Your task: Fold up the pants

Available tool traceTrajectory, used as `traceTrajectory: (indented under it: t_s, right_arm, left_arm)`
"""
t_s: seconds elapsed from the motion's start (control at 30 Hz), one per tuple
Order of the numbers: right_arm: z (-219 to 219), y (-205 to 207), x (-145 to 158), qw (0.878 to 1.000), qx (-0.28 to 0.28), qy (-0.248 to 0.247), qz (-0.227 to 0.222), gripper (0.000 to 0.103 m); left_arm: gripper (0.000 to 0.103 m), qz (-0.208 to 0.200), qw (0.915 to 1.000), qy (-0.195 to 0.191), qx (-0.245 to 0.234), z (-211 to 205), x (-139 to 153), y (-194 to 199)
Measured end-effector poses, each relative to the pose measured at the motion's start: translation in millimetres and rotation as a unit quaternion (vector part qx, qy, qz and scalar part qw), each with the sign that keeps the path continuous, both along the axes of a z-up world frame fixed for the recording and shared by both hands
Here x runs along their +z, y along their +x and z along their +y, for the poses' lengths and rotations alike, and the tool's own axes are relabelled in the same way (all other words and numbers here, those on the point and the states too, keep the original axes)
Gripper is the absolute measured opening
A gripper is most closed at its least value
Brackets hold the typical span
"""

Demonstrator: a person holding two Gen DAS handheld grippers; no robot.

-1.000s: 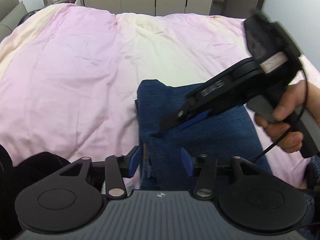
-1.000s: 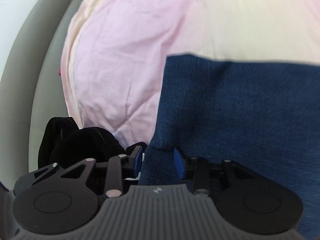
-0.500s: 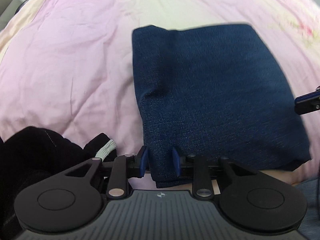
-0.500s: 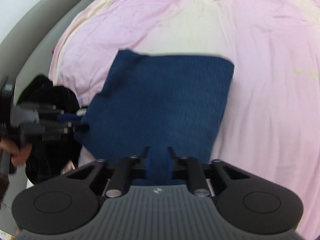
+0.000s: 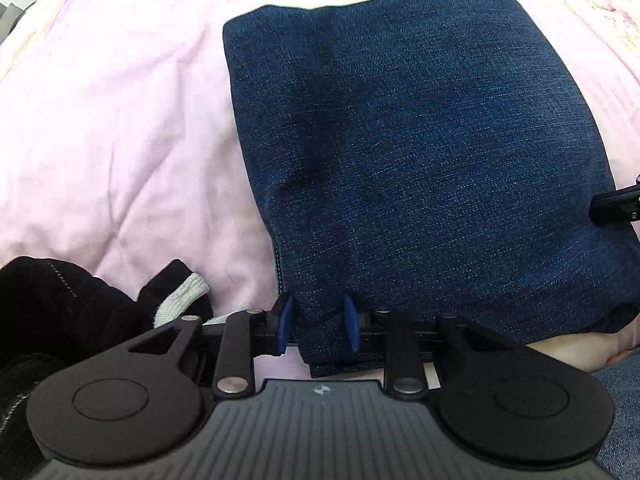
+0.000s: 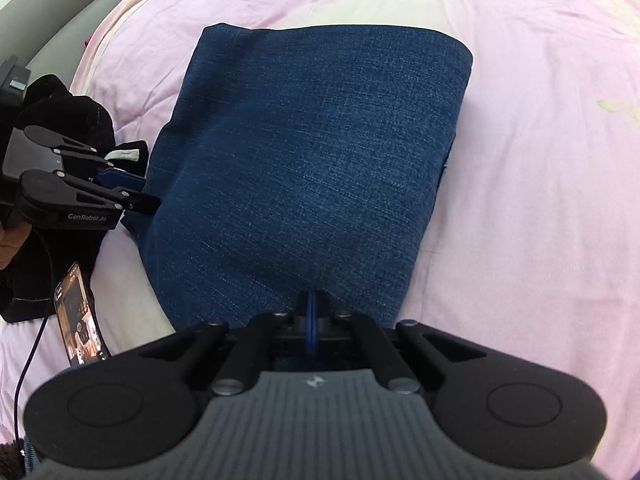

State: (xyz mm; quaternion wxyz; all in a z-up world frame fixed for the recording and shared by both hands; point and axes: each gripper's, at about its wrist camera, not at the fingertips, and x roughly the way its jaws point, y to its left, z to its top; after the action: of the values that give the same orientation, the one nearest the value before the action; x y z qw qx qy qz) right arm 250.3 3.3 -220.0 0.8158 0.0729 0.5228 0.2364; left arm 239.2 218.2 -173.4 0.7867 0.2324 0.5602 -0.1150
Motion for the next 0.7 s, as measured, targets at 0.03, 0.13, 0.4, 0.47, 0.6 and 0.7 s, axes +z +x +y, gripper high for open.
traceTrajectory:
  t_s: [0.03,0.13,0.4,0.47,0.6,0.7]
  right_arm:
    - [-0.5,0.4,2.4,1.000,0.002,-0.001,0.001,0.000]
    - [-3.7,7.6,15.2,1.000,0.004,0.011,0.005,0.000]
    - [-30.2,39.6,43.7,0.998,-0.038,0.002,-0.041,0.030]
    - [-38.2,47.8,41.1,0.998,-0.056,0.011,-0.037,0.041]
    - [-49.6,57.9,27.0,0.996,-0.075,0.056,-0.010,0.050]
    - [-55.8,62.1,9.9,0.992,-0.089,0.091,0.017,0.053]
  left_arm:
    - [0.031,-0.003,1.0000,0.001,-0.003,0.0,4.0,-1.8]
    - [0.032,-0.012,0.9998,0.007,-0.016,0.8,16.5,-6.9]
    - [0.048,-0.042,0.9988,-0.024,-0.006,7.9,45.2,4.6]
    - [0.065,-0.050,0.9962,-0.064,0.031,20.6,49.6,17.1]
    - [0.066,-0.023,0.9837,-0.151,0.095,44.8,37.9,46.4]
    - [0.070,0.003,0.9758,-0.180,0.124,56.5,18.0,57.8]
